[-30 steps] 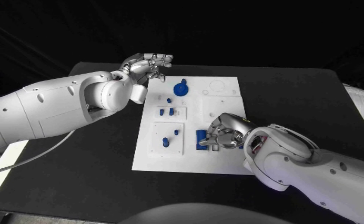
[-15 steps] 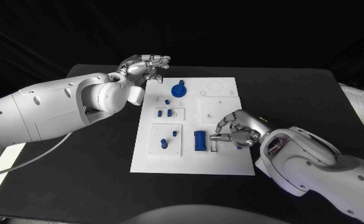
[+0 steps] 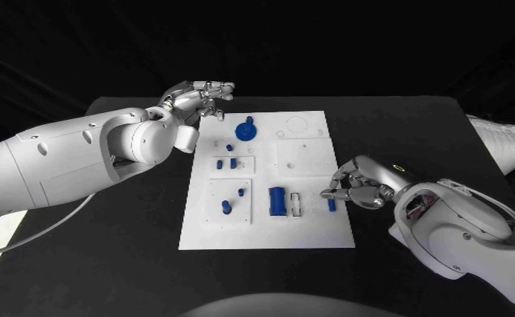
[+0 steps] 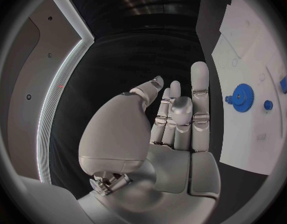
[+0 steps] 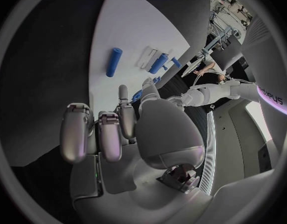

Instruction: Assemble the parts on the task board

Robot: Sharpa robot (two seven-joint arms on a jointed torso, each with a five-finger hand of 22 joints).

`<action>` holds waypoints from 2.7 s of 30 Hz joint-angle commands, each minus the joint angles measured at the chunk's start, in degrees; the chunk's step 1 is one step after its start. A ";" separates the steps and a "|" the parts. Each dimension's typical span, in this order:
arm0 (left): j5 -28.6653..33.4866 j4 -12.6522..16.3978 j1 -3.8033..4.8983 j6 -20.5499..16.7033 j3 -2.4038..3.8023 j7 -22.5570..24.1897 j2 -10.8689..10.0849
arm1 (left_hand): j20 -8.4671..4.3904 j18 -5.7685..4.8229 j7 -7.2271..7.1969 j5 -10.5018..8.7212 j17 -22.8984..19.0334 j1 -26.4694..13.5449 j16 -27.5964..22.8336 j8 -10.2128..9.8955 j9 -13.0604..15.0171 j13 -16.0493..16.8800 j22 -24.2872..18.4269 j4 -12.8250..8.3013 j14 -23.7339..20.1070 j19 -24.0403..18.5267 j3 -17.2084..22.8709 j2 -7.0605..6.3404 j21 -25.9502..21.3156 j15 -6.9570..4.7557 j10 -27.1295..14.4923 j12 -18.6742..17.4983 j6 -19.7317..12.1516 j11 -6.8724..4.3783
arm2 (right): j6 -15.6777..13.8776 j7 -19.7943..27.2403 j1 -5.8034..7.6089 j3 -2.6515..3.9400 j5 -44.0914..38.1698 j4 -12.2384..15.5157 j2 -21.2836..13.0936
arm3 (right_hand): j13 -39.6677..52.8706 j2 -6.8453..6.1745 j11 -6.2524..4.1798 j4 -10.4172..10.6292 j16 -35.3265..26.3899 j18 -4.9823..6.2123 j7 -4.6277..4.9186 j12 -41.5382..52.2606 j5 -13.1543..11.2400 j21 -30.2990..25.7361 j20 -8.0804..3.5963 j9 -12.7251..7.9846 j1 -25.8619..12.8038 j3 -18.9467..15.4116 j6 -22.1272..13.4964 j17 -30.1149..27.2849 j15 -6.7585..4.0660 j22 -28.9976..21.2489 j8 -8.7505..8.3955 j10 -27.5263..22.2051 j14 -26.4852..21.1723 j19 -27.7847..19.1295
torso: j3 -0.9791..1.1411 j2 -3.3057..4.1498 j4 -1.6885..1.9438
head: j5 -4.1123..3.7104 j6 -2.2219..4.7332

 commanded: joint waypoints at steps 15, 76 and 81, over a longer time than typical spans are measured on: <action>-0.23 -0.01 0.01 1.30 0.03 0.54 0.03 | 0.51 0.71 0.05 0.12 -0.15 -0.36 0.11 0.37 0.06 -0.03 -0.11 0.00 -0.19 0.03 -0.27 0.32 -0.19 0.08 -0.43 0.31 -0.38 -0.03 | 5.92 -8.39 -1.29 -0.01 -10.77 -1.45 1.69 | -5.44 -0.31 -0.49 0.97 -0.27 -0.46 -0.09 0.55 1.92 -0.11 -0.06 0.20 -0.69 -0.14 0.57 12.00 -0.10 0.20 -0.42 0.15 5.26 -0.02 | -0.14 0.01 0.14 | -0.07 -0.16; -0.23 0.07 0.01 1.47 0.02 0.37 0.03 | 0.52 0.74 0.04 0.12 -0.34 -0.36 0.06 0.49 0.06 -0.06 -0.22 -0.04 -0.27 -0.03 -0.26 0.36 -0.34 0.08 -0.55 0.47 -0.49 -0.04 | 1.66 -8.94 -2.96 -0.25 -12.45 -2.97 6.51 | -4.86 -5.62 -1.04 -6.62 0.48 -0.85 -0.52 0.55 8.07 0.93 -0.54 -5.27 2.61 31.80 5.02 13.20 -0.60 2.40 -5.70 1.13 5.54 0.75 | -1.18 0.45 2.09 | -1.73 -0.12; -0.23 0.09 0.01 1.53 0.02 0.34 0.01 | 0.52 0.74 0.04 0.12 -0.34 -0.36 0.06 0.49 0.06 -0.06 -0.22 -0.04 -0.27 -0.03 -0.26 0.36 -0.34 0.08 -0.55 0.47 -0.49 -0.04 | -3.37 -8.25 -2.96 -0.24 -9.26 -2.51 6.42 | -4.47 -6.37 -1.25 -6.36 0.70 -0.93 -0.78 1.13 6.94 1.20 -0.68 -5.23 1.08 32.23 5.58 13.47 -0.75 2.81 -5.34 1.60 5.61 0.93 | -1.25 0.49 2.36 | -1.90 -0.21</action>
